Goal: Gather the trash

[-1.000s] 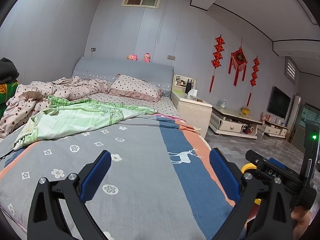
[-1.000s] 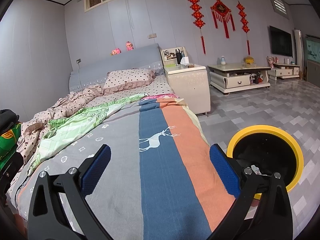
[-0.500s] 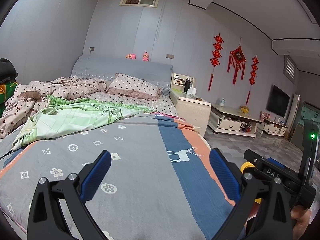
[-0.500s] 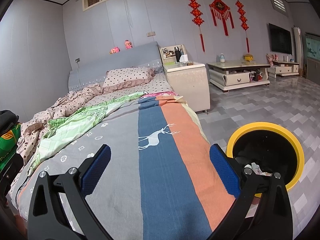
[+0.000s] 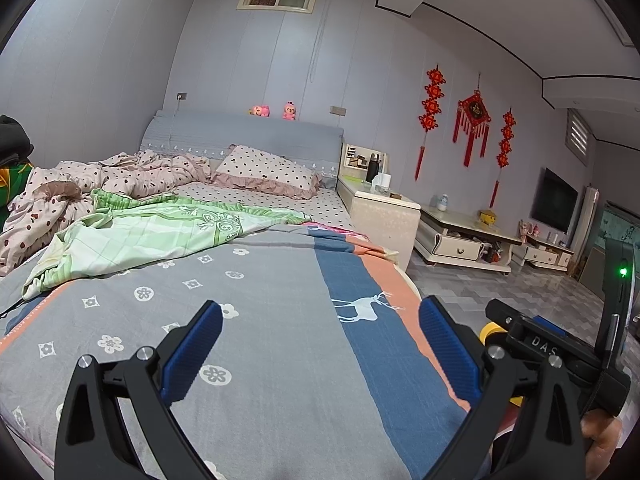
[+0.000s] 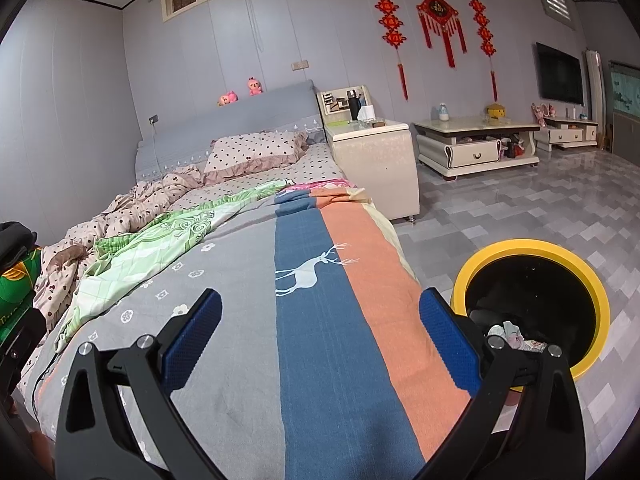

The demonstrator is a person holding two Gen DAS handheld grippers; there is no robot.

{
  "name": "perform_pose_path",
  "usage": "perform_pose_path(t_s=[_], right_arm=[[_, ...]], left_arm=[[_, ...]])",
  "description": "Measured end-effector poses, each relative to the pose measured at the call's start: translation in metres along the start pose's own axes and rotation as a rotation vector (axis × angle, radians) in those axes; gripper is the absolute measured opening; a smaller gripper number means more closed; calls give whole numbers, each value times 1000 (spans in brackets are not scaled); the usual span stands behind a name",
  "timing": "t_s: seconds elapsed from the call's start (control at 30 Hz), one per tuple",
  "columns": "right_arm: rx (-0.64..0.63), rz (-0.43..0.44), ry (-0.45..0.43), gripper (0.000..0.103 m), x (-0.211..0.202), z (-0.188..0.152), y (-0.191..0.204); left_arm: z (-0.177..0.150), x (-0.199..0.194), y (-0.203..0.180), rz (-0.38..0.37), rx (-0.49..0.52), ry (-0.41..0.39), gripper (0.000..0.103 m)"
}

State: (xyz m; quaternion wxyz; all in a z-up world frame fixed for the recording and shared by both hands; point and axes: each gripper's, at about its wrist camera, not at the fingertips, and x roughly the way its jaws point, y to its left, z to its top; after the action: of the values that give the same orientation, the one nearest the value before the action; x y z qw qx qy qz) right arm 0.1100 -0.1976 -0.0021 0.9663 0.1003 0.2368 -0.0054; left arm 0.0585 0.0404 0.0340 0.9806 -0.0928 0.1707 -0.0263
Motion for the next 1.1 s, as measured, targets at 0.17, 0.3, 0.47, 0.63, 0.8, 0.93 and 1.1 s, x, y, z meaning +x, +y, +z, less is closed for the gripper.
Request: perform_pose_path(t_s=[0.17, 0.3, 0.47, 0.63, 0.8, 0.93, 1.1], right_arm=[[5, 0, 4, 95, 1, 1, -2], [6, 1, 7, 95, 2, 0, -2], [10, 0, 11, 95, 4, 0, -3], [12, -1, 13, 95, 5, -1, -3], [12, -1, 13, 95, 5, -1, -4], [11, -2, 14, 95, 6, -2, -4], [14, 0, 17, 95, 7, -2, -5]], left_arm=[[0, 3, 1, -2, 2, 3, 95], [-2, 5, 1, -3, 3, 7, 95], [-3, 7, 1, -7, 1, 10, 95], [-3, 7, 1, -7, 1, 11, 95], [-3, 7, 2, -7, -1, 13, 95], [-4, 7, 2, 2, 0, 8, 95], [-7, 8, 3, 1, -3, 11, 95]])
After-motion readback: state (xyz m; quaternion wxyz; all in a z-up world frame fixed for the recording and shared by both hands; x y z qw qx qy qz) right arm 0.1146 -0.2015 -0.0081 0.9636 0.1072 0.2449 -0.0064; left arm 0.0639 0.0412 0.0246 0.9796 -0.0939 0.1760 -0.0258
